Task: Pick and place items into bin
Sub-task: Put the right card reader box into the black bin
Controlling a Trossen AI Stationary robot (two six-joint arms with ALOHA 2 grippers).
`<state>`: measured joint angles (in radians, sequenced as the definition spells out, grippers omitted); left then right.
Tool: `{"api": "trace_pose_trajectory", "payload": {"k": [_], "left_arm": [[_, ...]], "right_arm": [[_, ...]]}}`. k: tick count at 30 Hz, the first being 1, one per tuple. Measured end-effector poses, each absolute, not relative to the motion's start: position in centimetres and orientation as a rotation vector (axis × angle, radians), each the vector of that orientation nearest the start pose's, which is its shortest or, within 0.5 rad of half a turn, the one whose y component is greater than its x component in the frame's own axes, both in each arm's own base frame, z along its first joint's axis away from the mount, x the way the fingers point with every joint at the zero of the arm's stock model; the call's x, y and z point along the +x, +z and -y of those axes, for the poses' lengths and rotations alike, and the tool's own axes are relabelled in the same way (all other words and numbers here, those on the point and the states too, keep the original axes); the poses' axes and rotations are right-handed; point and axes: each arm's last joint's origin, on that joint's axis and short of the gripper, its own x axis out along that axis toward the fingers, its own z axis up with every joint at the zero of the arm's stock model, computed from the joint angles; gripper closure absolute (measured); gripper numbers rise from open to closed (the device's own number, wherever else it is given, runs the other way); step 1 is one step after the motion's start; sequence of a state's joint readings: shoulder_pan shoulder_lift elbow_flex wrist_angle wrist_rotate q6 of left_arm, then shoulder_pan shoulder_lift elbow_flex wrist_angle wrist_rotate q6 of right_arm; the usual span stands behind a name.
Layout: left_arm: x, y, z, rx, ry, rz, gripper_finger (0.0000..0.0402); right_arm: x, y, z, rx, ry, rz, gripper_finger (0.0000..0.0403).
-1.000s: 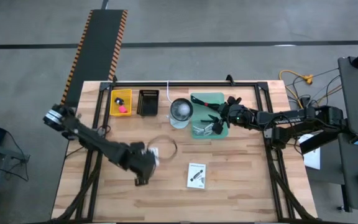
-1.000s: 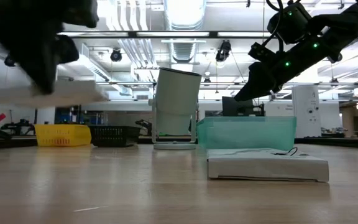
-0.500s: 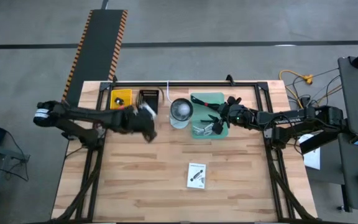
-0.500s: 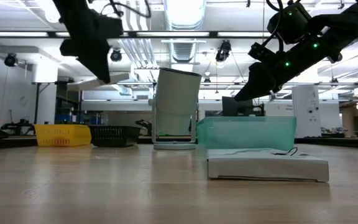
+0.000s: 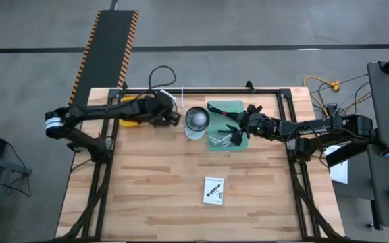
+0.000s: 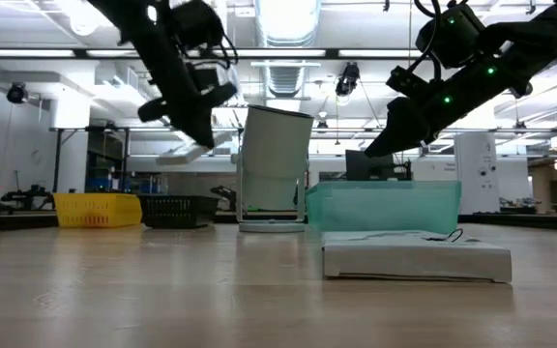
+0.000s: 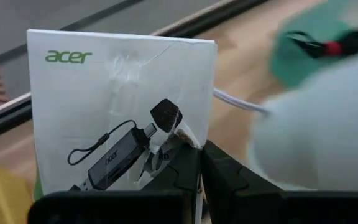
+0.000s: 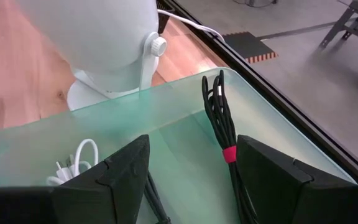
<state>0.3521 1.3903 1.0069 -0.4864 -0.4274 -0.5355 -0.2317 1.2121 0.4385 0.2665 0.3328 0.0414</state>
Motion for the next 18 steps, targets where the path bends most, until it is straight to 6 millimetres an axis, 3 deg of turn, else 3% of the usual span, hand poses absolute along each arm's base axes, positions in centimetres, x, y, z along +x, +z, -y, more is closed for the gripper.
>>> {"api": "trace_pose_trajectory", "payload": {"k": [9, 18], "left_arm": [[26.6, 21.9, -14.4, -0.563, 1.116, -0.72, 0.0401], [27.6, 20.5, -14.9, -0.6, 1.108, -0.708, 0.0401]], "right_arm": [[21.9, 17.6, 6.1, 0.008, -0.562, -0.505, 0.0177], [21.9, 17.6, 6.1, 0.005, -0.561, -0.505, 0.0177]]}}
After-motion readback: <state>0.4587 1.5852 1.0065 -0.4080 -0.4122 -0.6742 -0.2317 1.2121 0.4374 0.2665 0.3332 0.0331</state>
